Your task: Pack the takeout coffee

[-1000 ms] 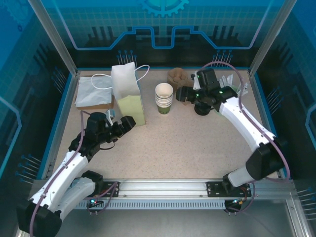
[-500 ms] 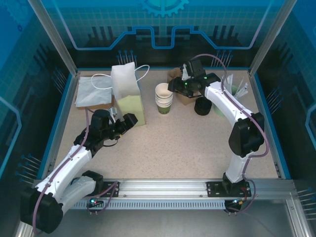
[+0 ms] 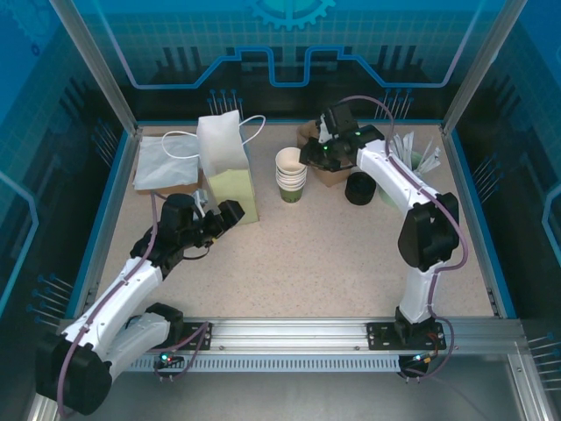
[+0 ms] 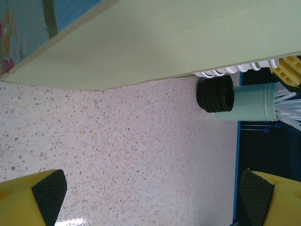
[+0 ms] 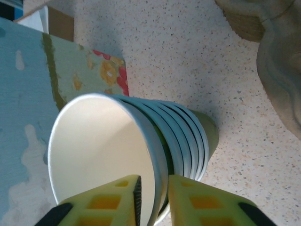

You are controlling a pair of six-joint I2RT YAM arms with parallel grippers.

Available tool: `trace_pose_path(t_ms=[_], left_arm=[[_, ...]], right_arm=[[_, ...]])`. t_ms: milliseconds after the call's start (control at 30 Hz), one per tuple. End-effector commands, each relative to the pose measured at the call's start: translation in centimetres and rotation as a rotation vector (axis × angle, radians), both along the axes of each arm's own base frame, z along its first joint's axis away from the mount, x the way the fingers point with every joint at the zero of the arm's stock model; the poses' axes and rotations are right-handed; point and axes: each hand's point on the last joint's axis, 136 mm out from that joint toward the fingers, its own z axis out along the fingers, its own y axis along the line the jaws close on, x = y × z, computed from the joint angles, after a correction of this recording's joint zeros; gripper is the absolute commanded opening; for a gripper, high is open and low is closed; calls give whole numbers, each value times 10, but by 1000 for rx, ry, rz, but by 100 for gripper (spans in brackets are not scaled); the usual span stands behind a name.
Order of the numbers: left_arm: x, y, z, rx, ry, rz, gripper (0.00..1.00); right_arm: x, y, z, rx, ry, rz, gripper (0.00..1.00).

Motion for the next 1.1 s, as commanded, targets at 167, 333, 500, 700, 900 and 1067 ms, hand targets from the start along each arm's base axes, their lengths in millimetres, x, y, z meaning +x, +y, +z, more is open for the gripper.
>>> trace_pose_path(t_ms=[167, 333, 500, 700, 900, 1067], left_arm=[[0, -1, 17, 5, -39, -8, 99], [0, -1, 19, 8, -40, -8, 99], [0, -1, 20, 11, -42, -10, 99], [-1, -2, 24, 9, -54, -21, 99], [-5, -2, 23, 26, -51, -41, 99], [-5, -2, 23, 10, -47, -30, 99]], right_arm=[[-3, 6, 18, 2, -20, 23, 8], [-4, 6, 37, 7, -51, 35, 8], [-6, 4, 56, 0, -82, 49, 7], [-14, -5, 104, -4, -187, 58, 7], [-42, -18, 146, 3, -266, 76, 8], [-76, -32, 149, -8, -274, 91, 8]])
